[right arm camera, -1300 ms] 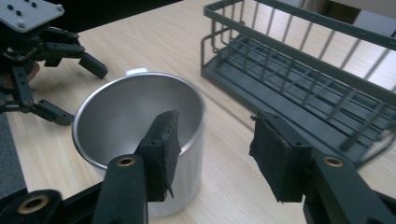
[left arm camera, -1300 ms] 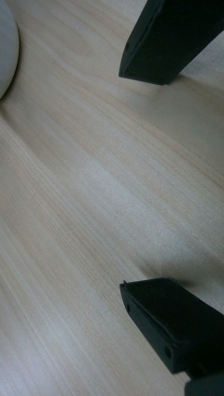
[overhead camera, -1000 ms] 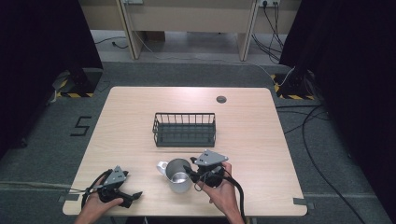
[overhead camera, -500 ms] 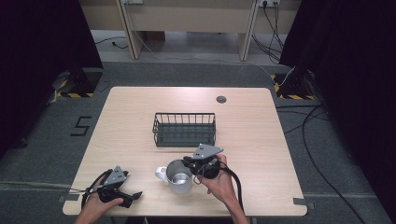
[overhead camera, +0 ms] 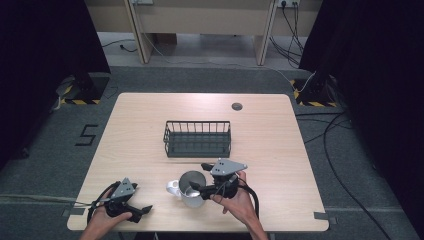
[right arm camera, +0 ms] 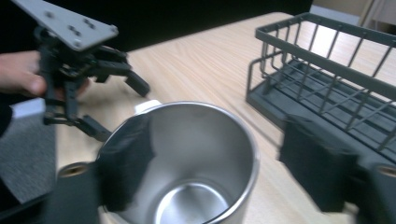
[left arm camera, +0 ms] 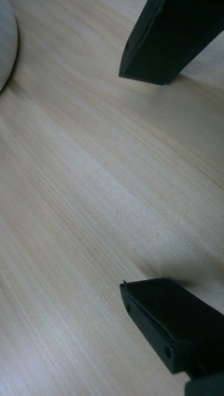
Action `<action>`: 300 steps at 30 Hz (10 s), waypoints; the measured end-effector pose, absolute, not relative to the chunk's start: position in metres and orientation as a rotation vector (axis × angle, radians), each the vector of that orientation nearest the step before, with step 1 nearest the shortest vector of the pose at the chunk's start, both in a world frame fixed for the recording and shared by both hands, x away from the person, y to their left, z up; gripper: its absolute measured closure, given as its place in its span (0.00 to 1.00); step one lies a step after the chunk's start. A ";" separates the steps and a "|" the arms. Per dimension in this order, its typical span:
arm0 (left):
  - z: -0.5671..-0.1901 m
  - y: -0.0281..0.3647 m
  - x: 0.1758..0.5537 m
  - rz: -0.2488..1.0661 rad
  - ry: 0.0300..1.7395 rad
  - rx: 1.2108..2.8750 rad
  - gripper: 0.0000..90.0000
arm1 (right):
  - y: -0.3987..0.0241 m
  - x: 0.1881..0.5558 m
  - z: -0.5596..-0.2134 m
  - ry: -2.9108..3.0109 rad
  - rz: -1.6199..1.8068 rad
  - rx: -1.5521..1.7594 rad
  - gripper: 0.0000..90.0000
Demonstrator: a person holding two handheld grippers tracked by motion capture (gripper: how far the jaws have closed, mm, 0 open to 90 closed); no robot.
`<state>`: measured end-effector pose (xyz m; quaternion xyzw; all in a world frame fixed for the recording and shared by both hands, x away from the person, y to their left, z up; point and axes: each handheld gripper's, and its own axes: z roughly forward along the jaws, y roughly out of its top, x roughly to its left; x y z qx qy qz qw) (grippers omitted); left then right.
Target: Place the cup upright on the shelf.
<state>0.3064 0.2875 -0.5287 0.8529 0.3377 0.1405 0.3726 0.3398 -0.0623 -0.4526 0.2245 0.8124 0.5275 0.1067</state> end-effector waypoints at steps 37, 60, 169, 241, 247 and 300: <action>-0.529 0.288 0.306 0.359 0.866 2.185 0.00 | -0.046 0.323 -0.484 2.278 1.671 0.630 0.05; -0.529 0.288 0.306 0.360 0.865 2.185 0.00 | -0.035 0.329 -0.481 2.218 1.667 0.615 0.07; -0.528 0.288 0.306 0.358 0.866 2.186 0.00 | -0.041 0.509 -0.395 2.158 1.601 0.785 0.07; -0.529 0.287 0.306 0.358 0.866 2.184 0.00 | -0.044 0.489 -0.408 2.122 1.514 0.829 0.13; -0.529 0.287 0.306 0.359 0.867 2.185 0.00 | -0.054 0.484 -0.402 2.095 1.557 0.855 0.18; -0.529 0.287 0.306 0.359 0.866 2.185 0.00 | -0.123 0.393 -0.435 2.078 1.611 0.893 0.17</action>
